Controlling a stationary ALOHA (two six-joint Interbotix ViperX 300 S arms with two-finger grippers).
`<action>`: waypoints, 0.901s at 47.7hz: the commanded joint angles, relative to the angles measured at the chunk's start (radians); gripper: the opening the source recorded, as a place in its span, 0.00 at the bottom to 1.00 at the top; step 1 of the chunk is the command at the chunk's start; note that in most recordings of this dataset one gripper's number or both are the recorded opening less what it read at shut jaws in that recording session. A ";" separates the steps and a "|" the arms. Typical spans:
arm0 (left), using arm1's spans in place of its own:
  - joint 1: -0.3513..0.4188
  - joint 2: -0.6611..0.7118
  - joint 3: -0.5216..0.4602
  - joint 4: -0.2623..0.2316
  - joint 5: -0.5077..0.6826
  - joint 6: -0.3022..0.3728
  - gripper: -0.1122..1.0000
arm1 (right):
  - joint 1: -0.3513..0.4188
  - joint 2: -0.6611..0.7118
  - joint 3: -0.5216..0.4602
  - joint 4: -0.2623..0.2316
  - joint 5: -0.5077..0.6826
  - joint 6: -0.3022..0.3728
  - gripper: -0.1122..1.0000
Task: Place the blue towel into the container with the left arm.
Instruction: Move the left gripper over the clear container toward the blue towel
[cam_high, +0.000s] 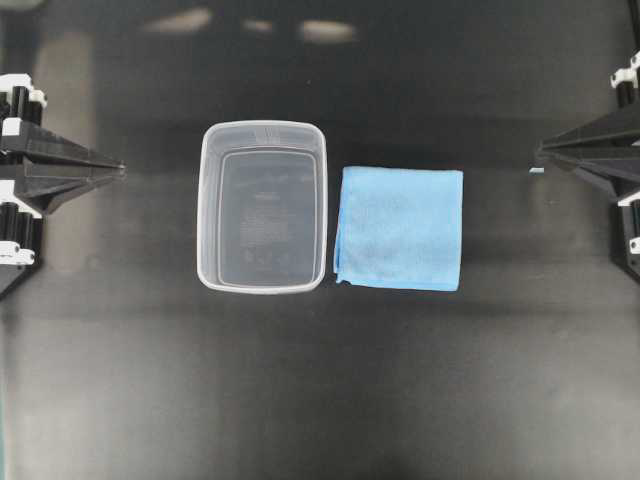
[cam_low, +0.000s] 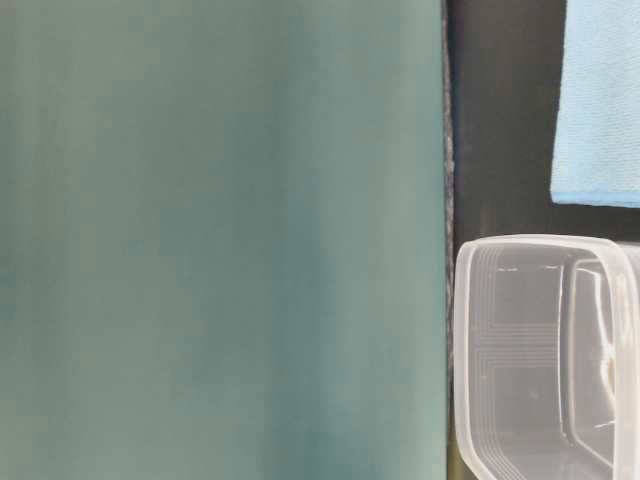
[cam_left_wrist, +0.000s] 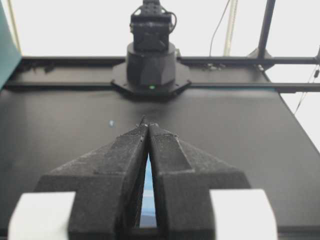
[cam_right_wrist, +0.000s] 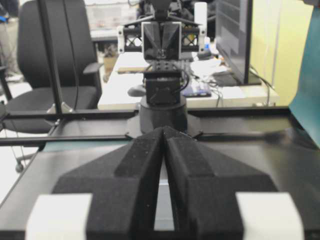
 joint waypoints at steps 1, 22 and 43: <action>0.000 0.014 -0.041 0.040 0.032 -0.015 0.15 | 0.008 0.008 -0.011 0.006 -0.008 0.008 0.11; -0.020 0.249 -0.347 0.040 0.411 -0.015 0.10 | 0.005 0.003 0.008 0.014 0.061 0.069 0.11; -0.026 0.635 -0.715 0.041 0.742 0.006 0.10 | -0.006 -0.061 0.006 0.014 0.176 0.067 0.66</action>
